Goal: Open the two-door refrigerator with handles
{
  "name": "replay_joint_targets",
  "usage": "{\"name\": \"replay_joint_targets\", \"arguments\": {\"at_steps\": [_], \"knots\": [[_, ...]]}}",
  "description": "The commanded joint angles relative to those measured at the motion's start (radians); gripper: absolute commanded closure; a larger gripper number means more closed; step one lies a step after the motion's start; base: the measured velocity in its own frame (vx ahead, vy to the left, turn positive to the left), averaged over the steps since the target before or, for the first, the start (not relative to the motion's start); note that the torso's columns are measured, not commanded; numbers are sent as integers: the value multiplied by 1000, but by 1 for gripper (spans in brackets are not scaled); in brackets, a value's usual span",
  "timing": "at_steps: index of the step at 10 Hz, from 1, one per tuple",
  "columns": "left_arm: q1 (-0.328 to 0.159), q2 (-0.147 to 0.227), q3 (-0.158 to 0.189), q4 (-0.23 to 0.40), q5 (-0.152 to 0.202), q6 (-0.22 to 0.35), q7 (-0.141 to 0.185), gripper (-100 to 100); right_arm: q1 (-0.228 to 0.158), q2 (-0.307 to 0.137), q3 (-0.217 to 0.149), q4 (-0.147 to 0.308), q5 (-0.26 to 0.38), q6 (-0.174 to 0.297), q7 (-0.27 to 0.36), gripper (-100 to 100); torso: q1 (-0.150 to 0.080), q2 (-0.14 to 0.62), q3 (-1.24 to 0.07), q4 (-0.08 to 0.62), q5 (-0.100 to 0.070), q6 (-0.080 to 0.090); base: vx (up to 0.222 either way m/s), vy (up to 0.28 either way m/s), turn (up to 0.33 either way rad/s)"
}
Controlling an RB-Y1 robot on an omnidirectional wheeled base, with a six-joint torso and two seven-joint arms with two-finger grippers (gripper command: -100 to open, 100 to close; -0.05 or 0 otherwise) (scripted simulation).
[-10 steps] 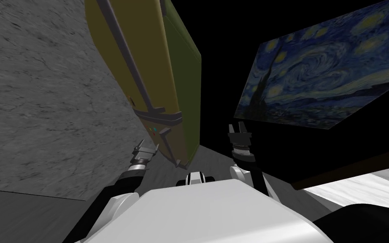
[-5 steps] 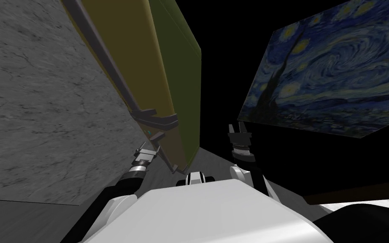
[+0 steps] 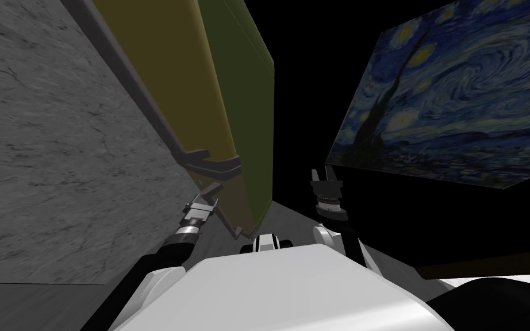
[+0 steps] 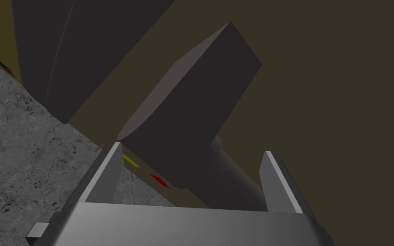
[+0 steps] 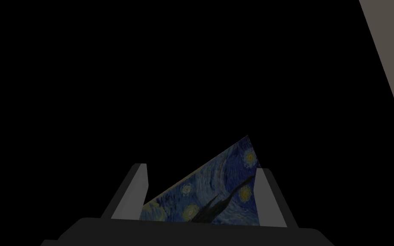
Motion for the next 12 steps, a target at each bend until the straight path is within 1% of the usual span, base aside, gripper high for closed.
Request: {"name": "replay_joint_targets", "arguments": {"at_steps": [1, 2, 3, 4, 6, 7, 8, 9, 10, 11, 12], "knots": [[-4, 32, -10, -2, 16, -5, -7, 100, 0, 0, 0, 0, 0, 0, 0, 0, 1, -2, -1, 1, 1, -2, -178, 241, -102], [-4, 32, -10, -2, 16, -5, -7, 100, 0, 0, 0, 0, 0, 0, 0, 0, 1, -3, -2, 1, 0, -1, -172, 229, -71], [-6, 53, -18, -3, 28, -7, -10, 100, 0, 0, 0, 0, 0, 0, 0, 0, -2, -8, -5, 0, 0, -2, -164, 266, -106], [-6, 53, -18, -3, 28, -7, -10, 100, 0, 0, 0, 0, 0, 0, 0, 0, 0, -12, -8, 0, -1, -1, -136, 238, -74], [-10, 94, -33, -5, 53, -10, -14, 100, 0, 0, 0, 0, 0, 0, 0, 0, 2, -16, -11, 0, -1, -1, -170, 283, -139], [-10, 94, -33, -5, 53, -10, -14, 100, 0, 0, 0, 0, 0, 0, 0, 0, 5, -16, -11, 0, 1, -1, -199, 282, -80], [-12, 115, -41, -5, 65, -12, -16, 100, 0, 0, 0, 0, 0, 0, 0, 0, 5, -17, -11, -1, 1, -3, -234, 303, -115], [-12, 115, -41, -5, 65, -12, -16, 100, 0, 0, 0, 0, 0, 0, 0, 0, 6, -15, -10, 0, 1, -2, -193, 218, -57], [-14, 135, -49, -6, 77, -14, -18, 100, 0, 0, 0, 0, 0, 0, 0, 0, -2, -17, -10, -1, 0, -2, -205, 248, -72], [-16, 156, -57, -7, 90, -16, -21, 100, 0, 0, 0, 0, 0, 0, 0, 0, -3, -14, -9, -1, -1, -1, -223, 301, -219], [-16, 156, -57, -7, 90, -16, -21, 100, 0, 0, 0, 0, 0, 0, 0, 0, -3, -11, -7, -1, -1, 1, -191, 258, -77]]}}
